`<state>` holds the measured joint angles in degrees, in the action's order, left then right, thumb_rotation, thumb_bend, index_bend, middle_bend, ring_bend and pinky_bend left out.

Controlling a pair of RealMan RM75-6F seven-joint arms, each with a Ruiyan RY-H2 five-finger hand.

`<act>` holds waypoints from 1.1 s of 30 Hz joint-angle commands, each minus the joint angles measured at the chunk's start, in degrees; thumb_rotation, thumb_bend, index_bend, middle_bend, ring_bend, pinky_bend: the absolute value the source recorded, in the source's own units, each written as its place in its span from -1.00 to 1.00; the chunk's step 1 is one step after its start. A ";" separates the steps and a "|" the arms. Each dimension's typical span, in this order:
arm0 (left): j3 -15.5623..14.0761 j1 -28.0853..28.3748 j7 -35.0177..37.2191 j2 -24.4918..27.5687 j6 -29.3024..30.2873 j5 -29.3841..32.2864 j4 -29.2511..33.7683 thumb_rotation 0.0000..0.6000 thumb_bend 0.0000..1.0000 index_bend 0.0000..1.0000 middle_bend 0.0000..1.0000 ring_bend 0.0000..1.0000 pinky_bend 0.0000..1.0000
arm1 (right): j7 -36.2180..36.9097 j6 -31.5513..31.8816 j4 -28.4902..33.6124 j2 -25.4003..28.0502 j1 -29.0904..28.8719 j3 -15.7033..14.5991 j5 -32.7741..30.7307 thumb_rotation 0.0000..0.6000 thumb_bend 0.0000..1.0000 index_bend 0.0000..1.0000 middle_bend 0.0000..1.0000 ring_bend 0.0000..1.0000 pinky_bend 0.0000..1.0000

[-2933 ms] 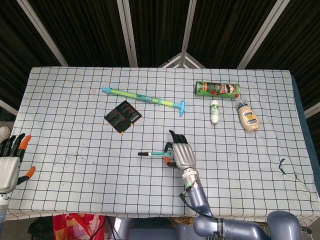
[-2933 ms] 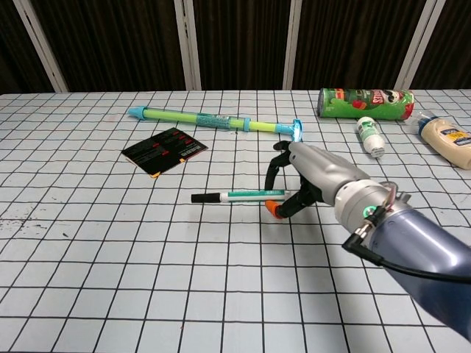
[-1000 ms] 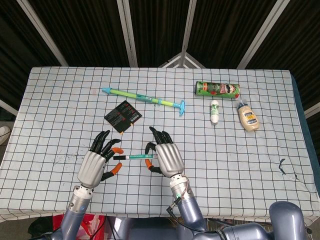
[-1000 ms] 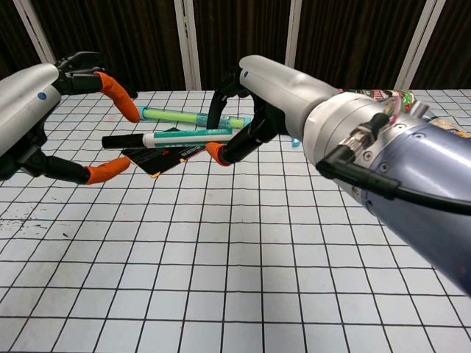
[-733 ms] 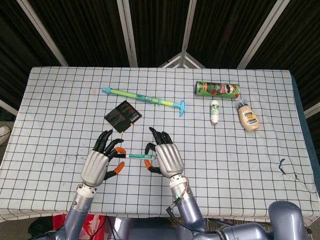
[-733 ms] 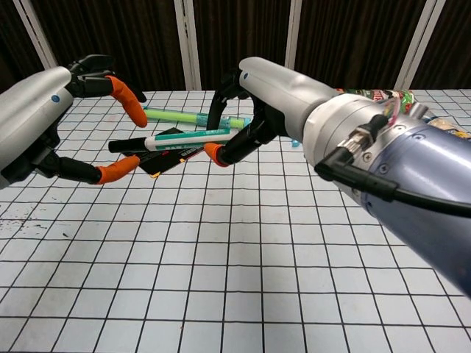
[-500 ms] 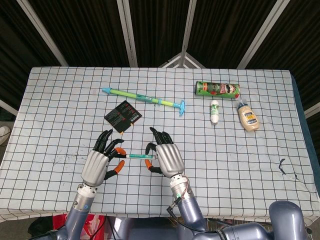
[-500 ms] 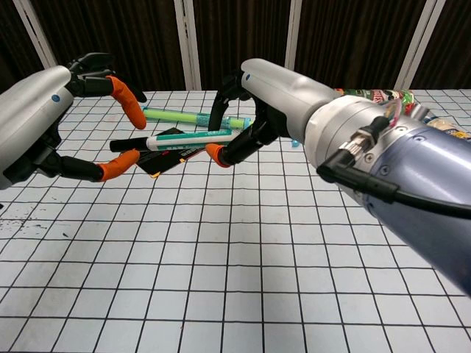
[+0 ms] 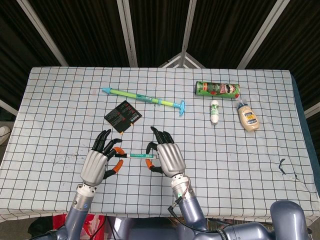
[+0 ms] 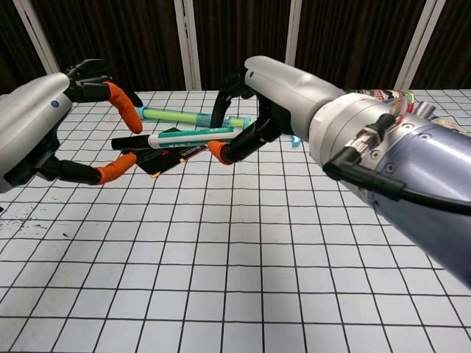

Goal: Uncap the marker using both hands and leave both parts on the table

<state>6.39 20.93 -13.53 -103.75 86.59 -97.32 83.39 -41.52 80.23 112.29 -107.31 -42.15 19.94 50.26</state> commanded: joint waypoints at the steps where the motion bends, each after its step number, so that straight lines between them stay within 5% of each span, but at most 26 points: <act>1: -0.05 0.12 0.11 -0.29 0.08 0.00 -0.38 1.00 -0.12 -0.01 -0.46 -1.00 -0.87 | 0.13 -0.01 0.19 0.04 -0.07 0.07 -0.03 1.00 -0.19 0.18 -0.91 -0.80 -0.84; 33: 0.15 0.42 1.48 -2.12 1.97 0.79 -4.66 1.00 -0.11 0.03 -0.43 -1.00 -0.87 | 1.89 -0.02 0.95 1.46 -0.09 -0.60 -0.41 1.00 -0.18 0.24 -0.92 -0.80 -0.84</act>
<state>6.54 21.34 -12.09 -105.83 88.55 -96.56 78.77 -39.64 80.21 113.24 -105.86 -42.25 19.35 49.84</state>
